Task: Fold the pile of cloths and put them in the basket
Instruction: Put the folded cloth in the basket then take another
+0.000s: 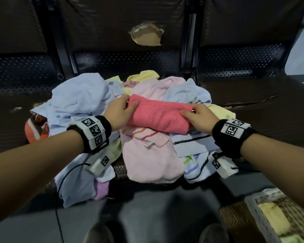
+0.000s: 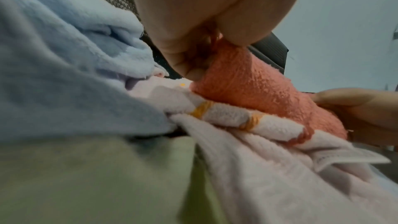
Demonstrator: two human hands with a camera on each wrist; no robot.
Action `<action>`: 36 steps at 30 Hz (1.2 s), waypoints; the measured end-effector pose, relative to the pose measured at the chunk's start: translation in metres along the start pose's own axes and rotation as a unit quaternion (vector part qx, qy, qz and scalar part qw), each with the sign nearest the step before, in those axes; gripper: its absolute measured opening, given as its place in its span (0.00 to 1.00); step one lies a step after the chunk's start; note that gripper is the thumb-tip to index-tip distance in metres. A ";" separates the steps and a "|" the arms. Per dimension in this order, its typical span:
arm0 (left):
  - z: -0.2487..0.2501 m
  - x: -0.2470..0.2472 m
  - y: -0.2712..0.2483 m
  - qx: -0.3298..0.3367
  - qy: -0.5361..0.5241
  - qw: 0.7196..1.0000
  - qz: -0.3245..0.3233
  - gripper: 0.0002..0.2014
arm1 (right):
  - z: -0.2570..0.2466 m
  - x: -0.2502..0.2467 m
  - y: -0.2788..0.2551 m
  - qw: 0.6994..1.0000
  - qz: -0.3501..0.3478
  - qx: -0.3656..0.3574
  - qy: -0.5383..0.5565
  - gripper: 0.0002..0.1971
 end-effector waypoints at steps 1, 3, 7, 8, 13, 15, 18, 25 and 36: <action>-0.001 0.003 0.004 -0.009 0.013 1.000 0.007 0.20 | 0.002 0.002 0.004 1.000 -0.003 0.017 -0.012 0.18; -0.005 0.007 0.013 -0.044 0.035 0.998 0.019 0.21 | 0.004 0.007 0.010 0.997 -0.009 0.034 -0.062 0.19; -0.018 0.012 0.023 -0.148 0.126 0.981 0.006 0.37 | -0.001 0.013 0.018 0.982 0.014 0.019 -0.188 0.17; -0.020 0.013 0.024 -0.167 0.134 0.977 -0.019 0.41 | -0.002 0.013 0.019 0.977 0.021 0.015 -0.211 0.16; -0.015 0.013 0.023 -0.176 0.091 0.979 -0.049 0.34 | -0.011 0.010 0.015 0.962 0.041 -0.014 -0.270 0.23; -0.002 0.011 0.021 -0.172 0.020 0.985 -0.018 0.28 | -0.025 0.007 0.009 0.938 0.074 -0.090 -0.328 0.25; 0.027 0.008 0.018 -0.182 -0.178 0.967 0.005 0.20 | -0.053 0.012 -0.004 0.895 0.060 -0.226 -0.379 0.26; 0.128 -0.003 0.016 -0.138 -0.384 0.912 0.042 0.08 | -0.082 -0.017 -0.030 0.956 0.102 -0.188 -0.199 0.42; 0.278 0.177 -0.043 0.004 -0.302 0.908 -0.292 0.35 | 0.069 -0.145 -0.172 0.905 0.294 0.065 0.300 0.19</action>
Point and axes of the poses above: each hand's wrist, its own y-axis towards the middle knuckle, its own x-axis out of the palm, z = x × y, the point moved 2 cm from there along y, towards the middle knuckle, and after that the axes turned 5 degrees about -y, right-handed, at the moved point
